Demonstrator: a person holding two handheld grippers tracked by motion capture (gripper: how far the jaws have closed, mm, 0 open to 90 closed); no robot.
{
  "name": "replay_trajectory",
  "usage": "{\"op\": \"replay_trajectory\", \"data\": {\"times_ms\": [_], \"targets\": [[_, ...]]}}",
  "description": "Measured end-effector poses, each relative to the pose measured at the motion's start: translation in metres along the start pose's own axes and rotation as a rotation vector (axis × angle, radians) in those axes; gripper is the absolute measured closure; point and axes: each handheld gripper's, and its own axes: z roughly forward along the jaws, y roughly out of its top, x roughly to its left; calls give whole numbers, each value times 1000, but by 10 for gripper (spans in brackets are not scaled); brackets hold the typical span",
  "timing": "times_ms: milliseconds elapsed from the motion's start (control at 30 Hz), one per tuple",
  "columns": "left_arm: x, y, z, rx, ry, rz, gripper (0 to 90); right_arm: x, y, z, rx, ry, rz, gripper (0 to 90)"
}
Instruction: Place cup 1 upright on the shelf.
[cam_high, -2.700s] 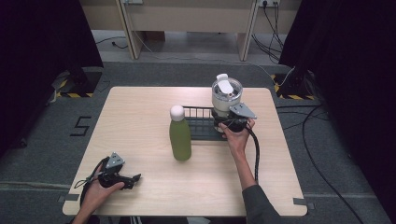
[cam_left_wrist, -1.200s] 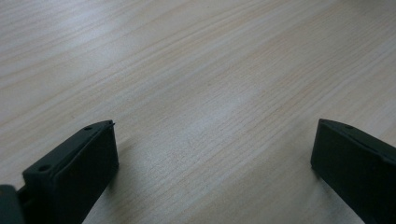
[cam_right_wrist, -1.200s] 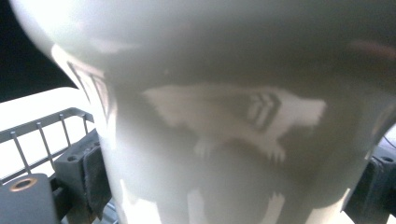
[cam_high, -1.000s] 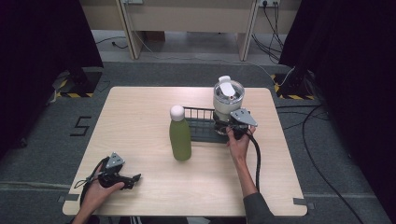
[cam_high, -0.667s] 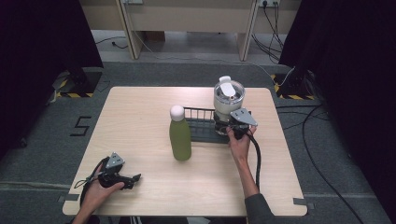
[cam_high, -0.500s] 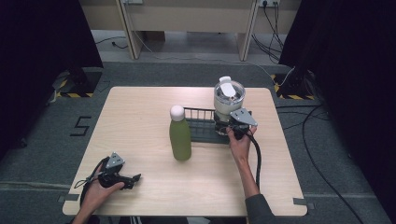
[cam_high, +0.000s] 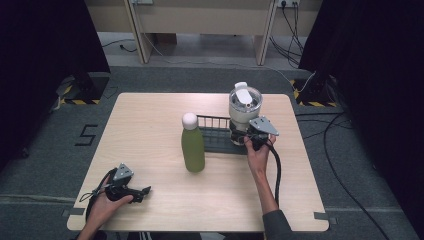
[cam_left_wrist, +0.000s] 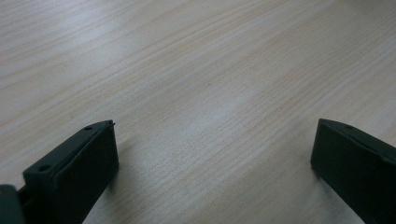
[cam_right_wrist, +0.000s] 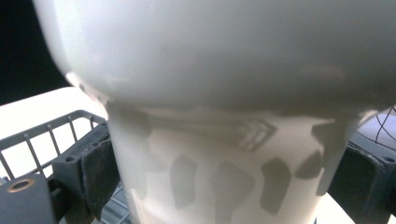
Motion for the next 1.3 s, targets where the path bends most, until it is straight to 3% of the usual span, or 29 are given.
{"op": "replay_trajectory", "data": {"times_ms": [333, 900, 1300], "targets": [[0, 0, 0, 0, 0, 0, 0, -6, -1, -6, 9, 48, -5, 93], [0, 0, 0, 0, 0, 0, 0, -3, -6, -19, 36, 25, 45, 110], [0, 0, 0, 1, 0, 1, 0, -4, -8, -36, 40, 35, 41, 146]]}}
